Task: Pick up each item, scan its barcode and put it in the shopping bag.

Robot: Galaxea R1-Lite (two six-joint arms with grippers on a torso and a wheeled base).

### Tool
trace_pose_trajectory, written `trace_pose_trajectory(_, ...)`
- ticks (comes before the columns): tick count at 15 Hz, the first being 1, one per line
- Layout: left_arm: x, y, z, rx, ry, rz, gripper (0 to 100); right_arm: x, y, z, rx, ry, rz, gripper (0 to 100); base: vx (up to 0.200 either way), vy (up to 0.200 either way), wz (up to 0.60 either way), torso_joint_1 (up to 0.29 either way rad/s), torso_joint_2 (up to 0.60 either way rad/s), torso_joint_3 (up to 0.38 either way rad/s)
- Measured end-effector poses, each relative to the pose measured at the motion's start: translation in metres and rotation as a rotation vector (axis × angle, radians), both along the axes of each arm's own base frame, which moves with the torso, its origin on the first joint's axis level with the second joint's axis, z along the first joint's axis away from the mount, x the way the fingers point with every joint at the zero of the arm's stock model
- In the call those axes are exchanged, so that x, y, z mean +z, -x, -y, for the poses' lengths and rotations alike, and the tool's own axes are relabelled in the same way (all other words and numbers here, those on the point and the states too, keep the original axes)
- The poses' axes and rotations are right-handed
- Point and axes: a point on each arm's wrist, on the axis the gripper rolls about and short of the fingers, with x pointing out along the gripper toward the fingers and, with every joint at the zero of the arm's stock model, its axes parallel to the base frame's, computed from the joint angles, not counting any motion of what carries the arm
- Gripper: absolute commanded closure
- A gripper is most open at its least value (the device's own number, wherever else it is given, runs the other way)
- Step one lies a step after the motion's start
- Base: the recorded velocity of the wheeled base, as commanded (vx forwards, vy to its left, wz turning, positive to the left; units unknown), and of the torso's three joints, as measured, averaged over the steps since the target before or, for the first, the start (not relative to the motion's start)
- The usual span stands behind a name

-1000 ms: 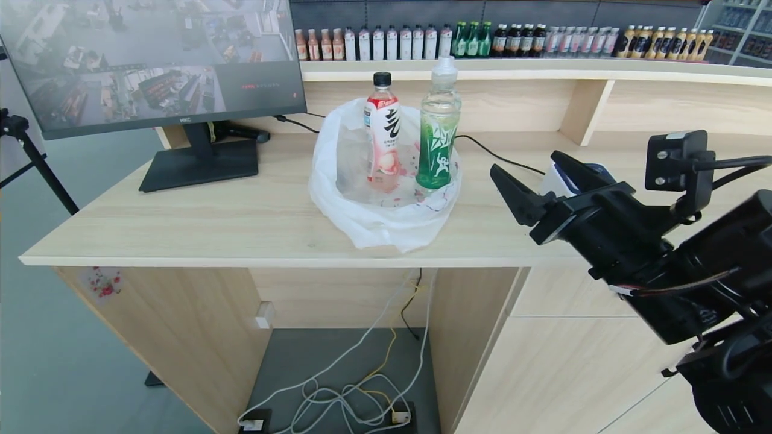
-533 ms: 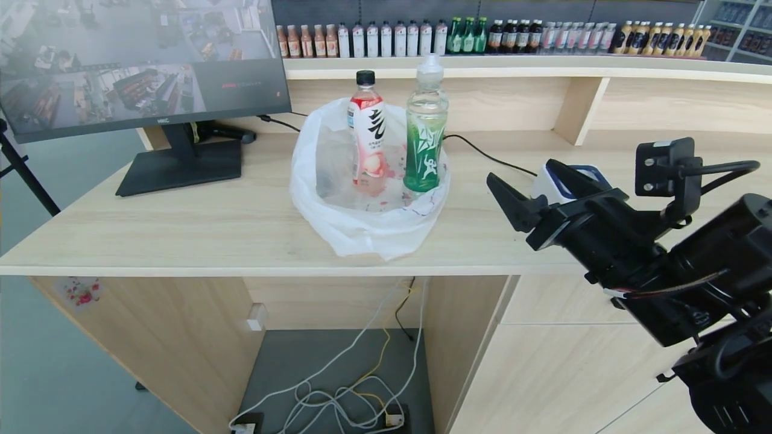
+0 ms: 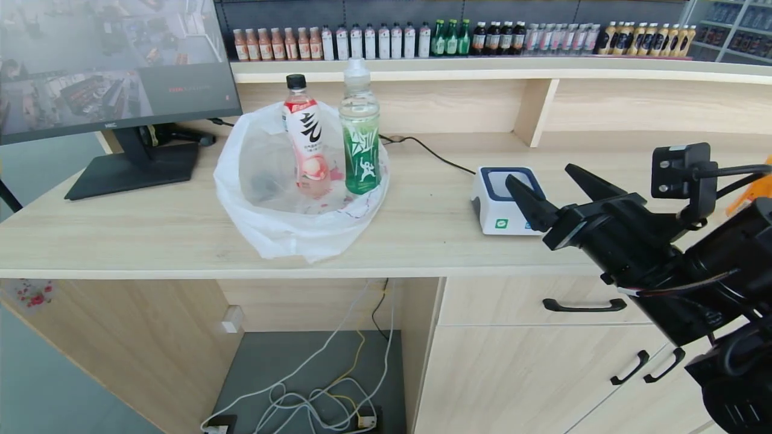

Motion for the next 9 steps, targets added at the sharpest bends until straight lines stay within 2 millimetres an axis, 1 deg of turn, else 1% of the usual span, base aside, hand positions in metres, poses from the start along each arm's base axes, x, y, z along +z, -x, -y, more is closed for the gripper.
trace_pose_trajectory(9,0.0,0.0,0.0,0.0,0.0,0.0,0,-0.0003,0.0001,0.0013,-0.002,-0.002,-0.002,0,0.0,-0.2,0.0,0.002,0.0,0.002)
